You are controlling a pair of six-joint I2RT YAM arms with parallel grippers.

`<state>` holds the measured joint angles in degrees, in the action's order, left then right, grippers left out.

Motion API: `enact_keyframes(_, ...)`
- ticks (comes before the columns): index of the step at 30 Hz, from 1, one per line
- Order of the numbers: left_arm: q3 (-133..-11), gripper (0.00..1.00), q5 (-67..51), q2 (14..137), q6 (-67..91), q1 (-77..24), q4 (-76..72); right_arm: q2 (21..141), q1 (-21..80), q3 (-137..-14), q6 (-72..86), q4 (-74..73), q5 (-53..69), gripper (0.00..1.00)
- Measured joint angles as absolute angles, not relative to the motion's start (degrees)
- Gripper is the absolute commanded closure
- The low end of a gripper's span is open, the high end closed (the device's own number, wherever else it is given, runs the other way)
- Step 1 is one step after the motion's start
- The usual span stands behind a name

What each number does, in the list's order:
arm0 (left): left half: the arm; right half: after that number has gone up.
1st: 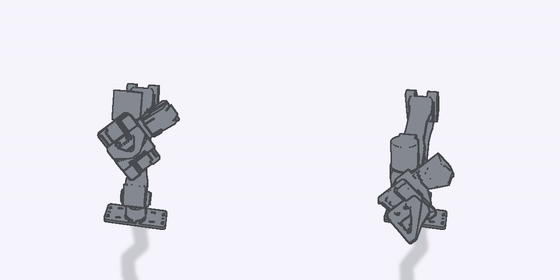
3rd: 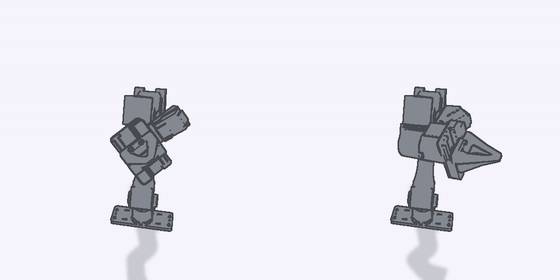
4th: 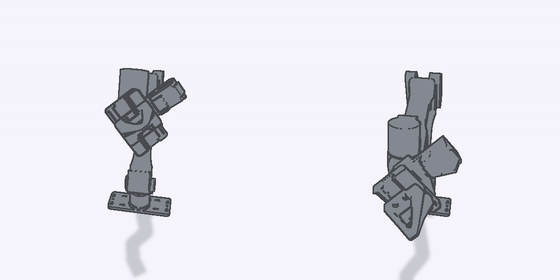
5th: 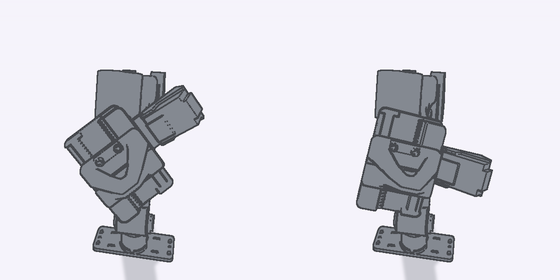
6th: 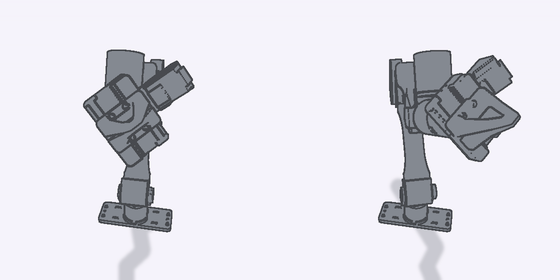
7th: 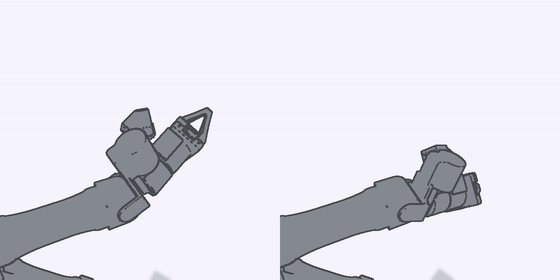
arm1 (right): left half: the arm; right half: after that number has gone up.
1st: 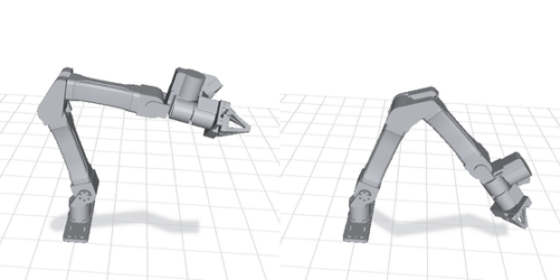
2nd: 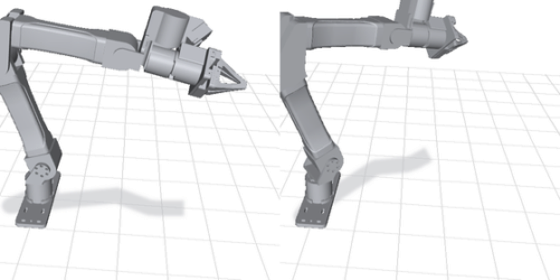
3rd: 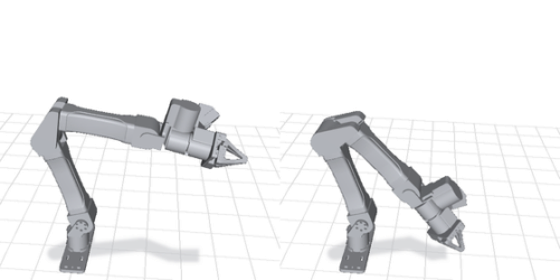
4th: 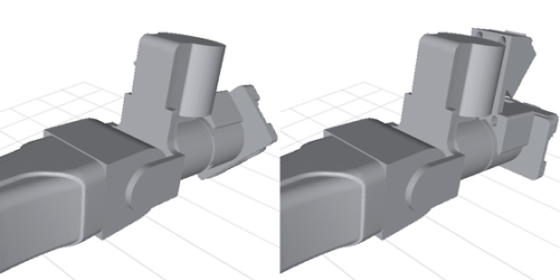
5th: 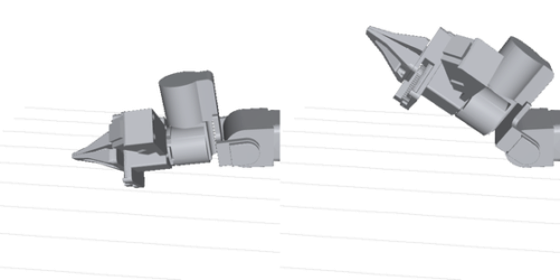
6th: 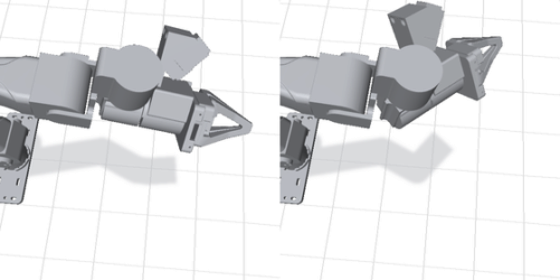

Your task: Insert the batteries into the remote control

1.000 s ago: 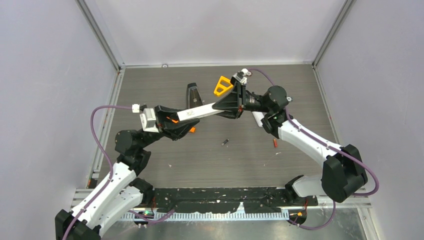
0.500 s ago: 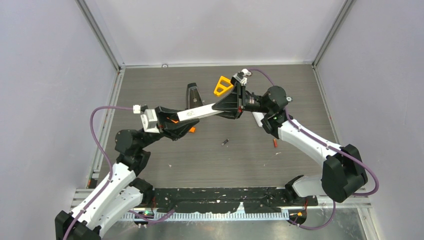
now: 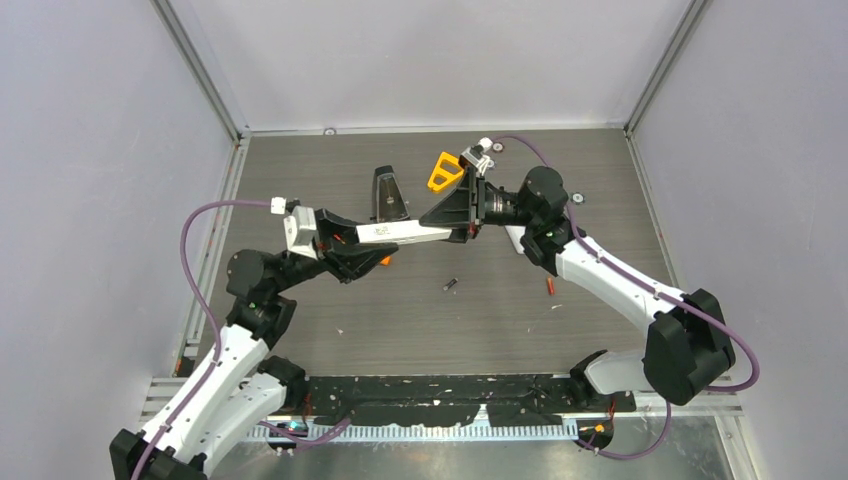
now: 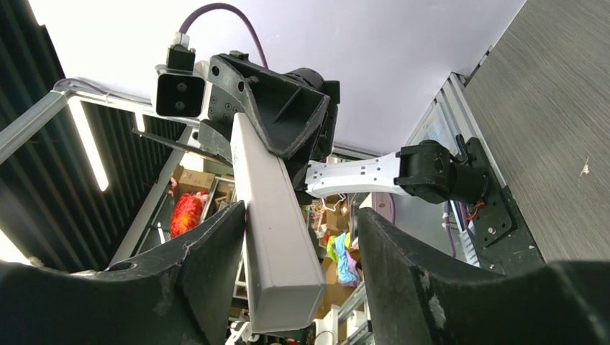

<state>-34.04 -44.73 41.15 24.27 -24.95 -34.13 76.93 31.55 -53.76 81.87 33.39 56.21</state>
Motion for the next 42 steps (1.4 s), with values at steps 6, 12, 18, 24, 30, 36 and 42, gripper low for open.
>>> enact_keyframes(6,-34.4,1.0,-46.7,42.3,27.3,-24.5,-34.8,77.1,32.3,-53.8,82.0,34.3,56.3,0.44)
enact_keyframes(12,-34.5,1.0,-47.4,43.2,29.4,-24.3,-36.3,78.7,33.6,-53.8,86.6,41.1,56.5,0.56)
enact_keyframes(18,-34.5,1.0,-47.0,43.3,29.8,-24.3,-37.9,80.1,33.8,-53.6,92.2,48.0,56.7,0.53)
enact_keyframes(24,-34.5,1.0,-45.6,43.2,28.8,-24.0,-38.5,80.4,34.0,-51.6,98.2,55.7,57.2,0.44)
enact_keyframes(30,-34.2,1.0,-45.7,43.2,27.8,-23.9,-40.1,80.4,34.0,-51.4,100.3,57.5,57.6,0.7)
enact_keyframes(36,-32.9,1.0,-46.3,42.7,26.7,-23.9,-41.5,81.1,34.2,-50.2,102.1,58.4,57.6,0.78)
enact_keyframes(42,-31.8,1.0,-46.5,41.7,26.6,-23.6,-41.5,81.1,34.5,-49.1,102.4,59.1,57.3,0.83)
